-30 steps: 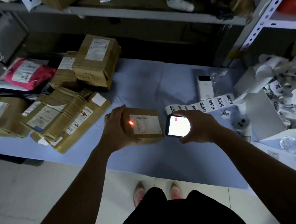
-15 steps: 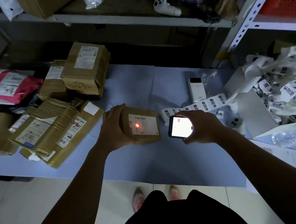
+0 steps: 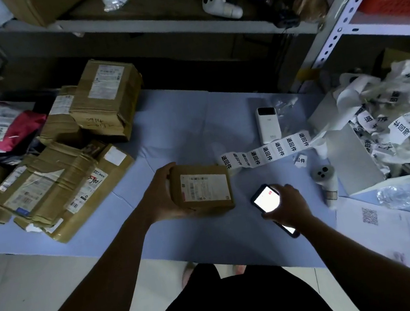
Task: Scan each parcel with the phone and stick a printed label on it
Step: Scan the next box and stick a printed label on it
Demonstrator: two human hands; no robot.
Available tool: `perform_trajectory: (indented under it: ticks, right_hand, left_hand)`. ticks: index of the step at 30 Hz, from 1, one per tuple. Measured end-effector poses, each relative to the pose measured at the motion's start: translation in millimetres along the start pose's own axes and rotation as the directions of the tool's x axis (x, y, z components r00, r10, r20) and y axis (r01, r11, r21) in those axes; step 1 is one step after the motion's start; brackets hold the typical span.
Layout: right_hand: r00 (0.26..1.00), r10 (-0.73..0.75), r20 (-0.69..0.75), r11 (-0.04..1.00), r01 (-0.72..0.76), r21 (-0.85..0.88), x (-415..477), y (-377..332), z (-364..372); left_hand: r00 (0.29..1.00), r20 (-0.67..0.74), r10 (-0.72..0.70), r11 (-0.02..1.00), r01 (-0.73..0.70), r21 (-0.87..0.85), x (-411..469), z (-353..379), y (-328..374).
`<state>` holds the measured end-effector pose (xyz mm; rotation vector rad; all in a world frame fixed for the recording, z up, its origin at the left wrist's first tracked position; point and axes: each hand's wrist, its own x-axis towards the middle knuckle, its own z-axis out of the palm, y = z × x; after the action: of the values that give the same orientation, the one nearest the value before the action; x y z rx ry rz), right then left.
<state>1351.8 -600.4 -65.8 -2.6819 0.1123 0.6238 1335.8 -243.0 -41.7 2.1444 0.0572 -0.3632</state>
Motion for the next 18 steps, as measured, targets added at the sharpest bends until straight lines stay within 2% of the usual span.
perform_trajectory:
  ticks: [4, 8, 9, 12, 14, 16, 18]
  right_hand:
    - [0.998, 0.041, -0.054, 0.999, -0.040, 0.014, 7.5, 10.6, 17.0]
    - [0.999, 0.026, -0.025, 0.962, -0.032, -0.273, 22.9, 0.0, 12.1]
    - [1.000, -0.001, -0.023, 0.956, -0.005, -0.294, 29.1, -5.8, 8.8]
    - [0.985, -0.155, -0.070, 0.982, 0.146, -0.122, 51.3, -37.2, -3.6]
    - [0.947, -0.295, -0.131, 0.955, 0.297, -0.005, 67.3, -66.9, -11.1]
    - [0.903, -0.425, -0.061, 0.905, 0.426, 0.000, 83.6, -96.7, -17.1]
    - [0.878, -0.470, 0.093, 0.874, 0.477, -0.090, 97.8, -117.7, -20.8]
  left_hand:
    - [0.992, 0.061, -0.110, 0.993, 0.112, -0.033, 4.1, 1.8, -1.5]
    - [0.979, 0.090, -0.182, 0.983, 0.179, 0.037, 6.0, -1.3, -9.2]
    - [0.977, 0.087, -0.193, 0.981, 0.190, 0.050, 5.8, -1.8, -10.6]
    - [0.976, 0.057, -0.211, 0.977, 0.209, 0.033, 4.8, -2.2, -9.4]
    - [0.982, 0.013, -0.190, 0.982, 0.189, 0.028, 5.3, 0.1, -6.2]
    - [0.982, -0.051, -0.183, 0.983, 0.185, 0.017, 8.0, 2.8, -0.7]
    - [0.980, -0.105, -0.167, 0.983, 0.174, 0.058, 10.4, 3.3, 8.6]
